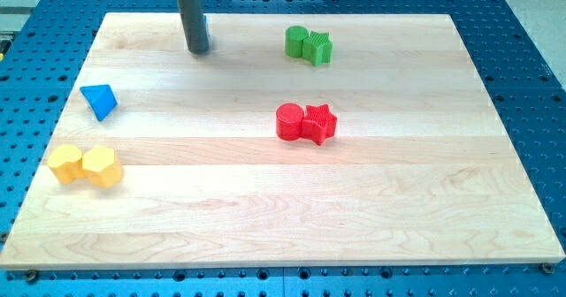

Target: Push the blue cube to the top left of the board

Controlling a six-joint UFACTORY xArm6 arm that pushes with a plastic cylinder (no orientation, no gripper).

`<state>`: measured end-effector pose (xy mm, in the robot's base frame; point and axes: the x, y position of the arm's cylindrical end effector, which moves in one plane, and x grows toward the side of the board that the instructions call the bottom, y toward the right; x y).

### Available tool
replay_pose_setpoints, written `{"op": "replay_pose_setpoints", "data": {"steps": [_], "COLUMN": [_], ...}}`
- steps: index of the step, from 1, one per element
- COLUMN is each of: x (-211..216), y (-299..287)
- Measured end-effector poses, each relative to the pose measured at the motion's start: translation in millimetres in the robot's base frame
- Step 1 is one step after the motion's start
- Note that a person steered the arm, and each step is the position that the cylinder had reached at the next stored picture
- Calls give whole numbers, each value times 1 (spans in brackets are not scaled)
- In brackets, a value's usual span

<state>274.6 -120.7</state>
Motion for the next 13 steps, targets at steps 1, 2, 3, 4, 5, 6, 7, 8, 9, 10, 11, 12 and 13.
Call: {"op": "replay_pose_setpoints", "data": {"steps": [1, 2, 3, 4, 5, 6, 7, 8, 9, 10, 11, 12, 13], "x": [-8, -17, -17, -17, -22, -50, -57, -50, -27, -19, -20, -19, -20], "y": [28, 15, -33, -41, -2, -5, -44, -56, -48, -54, -58, -56, 13]}}
